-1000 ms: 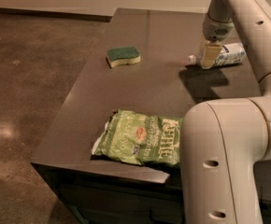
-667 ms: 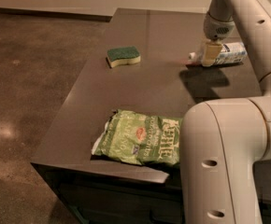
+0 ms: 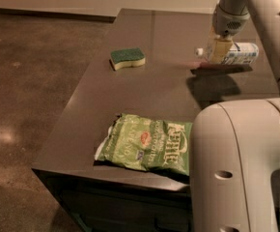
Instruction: Move blue plastic bottle near green jalapeno chip bag
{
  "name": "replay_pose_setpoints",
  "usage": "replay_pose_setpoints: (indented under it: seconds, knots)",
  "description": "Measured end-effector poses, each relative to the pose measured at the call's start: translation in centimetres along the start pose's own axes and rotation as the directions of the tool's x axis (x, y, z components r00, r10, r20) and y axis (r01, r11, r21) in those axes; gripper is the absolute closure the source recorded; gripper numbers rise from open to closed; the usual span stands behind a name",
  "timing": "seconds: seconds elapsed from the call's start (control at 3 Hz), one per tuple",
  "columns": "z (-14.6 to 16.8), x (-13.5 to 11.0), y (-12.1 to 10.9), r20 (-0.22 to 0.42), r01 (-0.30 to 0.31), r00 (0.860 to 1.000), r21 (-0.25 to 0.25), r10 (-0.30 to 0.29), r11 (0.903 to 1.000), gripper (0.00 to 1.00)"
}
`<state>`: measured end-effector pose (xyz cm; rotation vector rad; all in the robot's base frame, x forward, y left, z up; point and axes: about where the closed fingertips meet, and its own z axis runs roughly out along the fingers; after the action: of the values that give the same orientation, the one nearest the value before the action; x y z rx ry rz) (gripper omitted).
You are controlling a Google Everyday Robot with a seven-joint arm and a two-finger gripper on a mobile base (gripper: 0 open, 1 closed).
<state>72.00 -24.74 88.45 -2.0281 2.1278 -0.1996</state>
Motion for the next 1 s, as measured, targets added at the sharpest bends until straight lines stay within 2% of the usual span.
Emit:
replay_pose_setpoints:
  seconds: [0.33,0.67,1.0]
  knots:
    - [-1.6,-1.1,1.4,0.034,0.035,0.999,-0.012,-0.035,0.9993,1.00]
    - [-3.2,-3.3,4.0,0.081,0.091,0.993,-0.041,-0.088,0.9950,1.00]
    - [-5.9,-6.6,8.0,0.148,0.158,0.977,-0.045,-0.150,0.9863,1.00]
